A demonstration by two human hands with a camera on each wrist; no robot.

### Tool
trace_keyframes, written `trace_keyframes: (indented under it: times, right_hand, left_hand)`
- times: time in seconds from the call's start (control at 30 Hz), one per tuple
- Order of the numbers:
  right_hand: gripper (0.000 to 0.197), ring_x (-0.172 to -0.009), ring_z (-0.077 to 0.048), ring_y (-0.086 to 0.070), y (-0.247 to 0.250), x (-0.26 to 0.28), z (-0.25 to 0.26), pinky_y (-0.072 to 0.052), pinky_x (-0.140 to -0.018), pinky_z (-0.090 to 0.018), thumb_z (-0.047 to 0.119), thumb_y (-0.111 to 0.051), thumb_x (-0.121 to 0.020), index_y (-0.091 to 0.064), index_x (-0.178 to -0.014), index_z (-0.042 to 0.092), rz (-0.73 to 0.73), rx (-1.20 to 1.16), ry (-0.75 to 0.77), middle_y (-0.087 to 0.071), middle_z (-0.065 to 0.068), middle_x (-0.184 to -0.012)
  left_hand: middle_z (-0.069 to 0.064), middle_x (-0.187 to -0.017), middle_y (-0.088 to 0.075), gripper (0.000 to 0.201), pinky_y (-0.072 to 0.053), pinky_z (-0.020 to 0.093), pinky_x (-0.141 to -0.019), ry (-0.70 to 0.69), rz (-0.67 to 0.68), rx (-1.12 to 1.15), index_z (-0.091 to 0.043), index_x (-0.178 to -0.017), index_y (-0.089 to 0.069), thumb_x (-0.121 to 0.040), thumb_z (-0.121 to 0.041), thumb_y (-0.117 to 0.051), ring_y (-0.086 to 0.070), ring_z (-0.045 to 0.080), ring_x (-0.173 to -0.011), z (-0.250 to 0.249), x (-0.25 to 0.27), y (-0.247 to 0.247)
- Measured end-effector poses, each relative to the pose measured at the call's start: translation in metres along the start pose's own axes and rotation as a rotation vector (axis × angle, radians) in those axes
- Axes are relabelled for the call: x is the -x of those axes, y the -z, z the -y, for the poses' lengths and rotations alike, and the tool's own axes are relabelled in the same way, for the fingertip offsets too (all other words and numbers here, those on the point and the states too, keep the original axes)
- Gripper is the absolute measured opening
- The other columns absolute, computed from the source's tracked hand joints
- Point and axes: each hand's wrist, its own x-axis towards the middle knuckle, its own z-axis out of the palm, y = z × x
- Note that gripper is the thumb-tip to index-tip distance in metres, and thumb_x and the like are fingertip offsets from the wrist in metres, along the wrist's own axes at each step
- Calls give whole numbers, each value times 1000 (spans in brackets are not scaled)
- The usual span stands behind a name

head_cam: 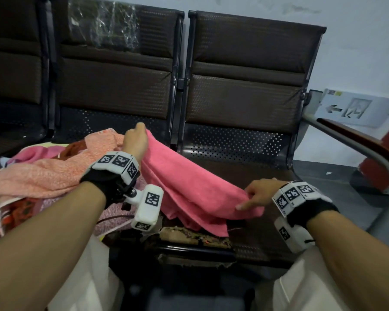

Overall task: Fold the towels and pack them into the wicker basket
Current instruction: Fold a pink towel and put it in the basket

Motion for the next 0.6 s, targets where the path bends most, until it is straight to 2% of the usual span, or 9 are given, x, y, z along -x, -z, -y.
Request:
trace_keyframes:
  times: [0.07, 0.1, 0.2, 0.27, 0.3, 0.37, 0.43, 0.53, 0.6]
  right_hand:
    - [54, -108, -17, -55, -4, 3, -5, -27, -105, -46, 78, -47, -77, -59, -104, 33, 7, 14, -72, -61, 7, -106]
    - [60, -113, -20, -54, -4, 4, -9, -29, -106, -45, 75, -47, -79, -53, -117, 28, -29, -20, -99, -61, 4, -116]
    - [58, -110, -27, -58, -4, 8, -22, -44, -99, -41, 54, -61, -84, -41, -123, 16, -207, -178, -153, -60, -11, -124]
    - [56, -109, -26, -60, -4, 13, -28, -47, -95, -35, 40, -66, -85, -45, -131, 17, -245, -175, -153, -62, -10, -124]
    - [47, -102, -22, -62, -4, 16, -29, -48, -88, -29, 36, -66, -86, -55, -127, 18, -253, -158, -151, -65, -7, -119]
    - [22, -79, -14, -65, -5, 19, -31, -48, -71, -23, 34, -67, -86, -73, -101, 21, -315, -212, -143, -73, -1, -96]
    - [10, -64, -16, -67, -4, 24, -31, -54, -62, -22, 33, -72, -82, -76, -83, 23, -412, -402, -117, -73, 1, -77]
    - [7, -60, -12, -63, -1, 27, -35, -47, -54, -12, 24, -78, -77, -78, -83, 20, -639, -487, -62, -70, 2, -72]
    - [14, -70, -8, -53, 1, 26, -33, -39, -61, -16, 21, -79, -74, -78, -87, 18, -736, -393, -22, -61, 4, -82]
  left_hand:
    - [34, -116, -56, 46, -39, 45, -98, -32, 21, -28, 8, -99, -58, -98, -28, -29, -52, 43, -111, 6, 0, 2]
    - [34, -115, -57, 48, -37, 46, -100, -56, 38, -45, 7, -95, -58, -99, -31, -30, -52, 43, -112, 9, 0, 2]
    - [28, -102, -59, 40, -36, 42, -102, -130, 89, -89, -7, -77, -52, -101, -32, -31, -55, 37, -104, 15, 3, 3]
    - [16, -96, -55, 33, -37, 33, -90, -196, 96, -112, -4, -87, -56, -102, -24, -34, -54, 29, -100, 20, 6, 3]
    - [12, -100, -56, 30, -36, 29, -86, -220, 86, -141, -3, -97, -58, -101, -20, -35, -53, 26, -102, 23, 8, 2]
    - [6, -109, -60, 28, -30, 22, -77, -245, 38, -228, -7, -105, -60, -100, -18, -35, -53, 20, -104, 28, 11, 0]
    - [3, -113, -63, 26, -30, 21, -76, -252, 10, -252, -11, -103, -63, -99, -18, -38, -54, 22, -107, 31, 11, 0]
    - [5, -110, -65, 23, -40, 33, -97, -265, 56, -198, -11, -101, -65, -97, -21, -45, -57, 24, -109, 33, 7, 4]
    - [6, -107, -66, 22, -41, 34, -96, -298, 78, -194, -10, -102, -66, -96, -21, -49, -58, 23, -105, 33, 6, 6]
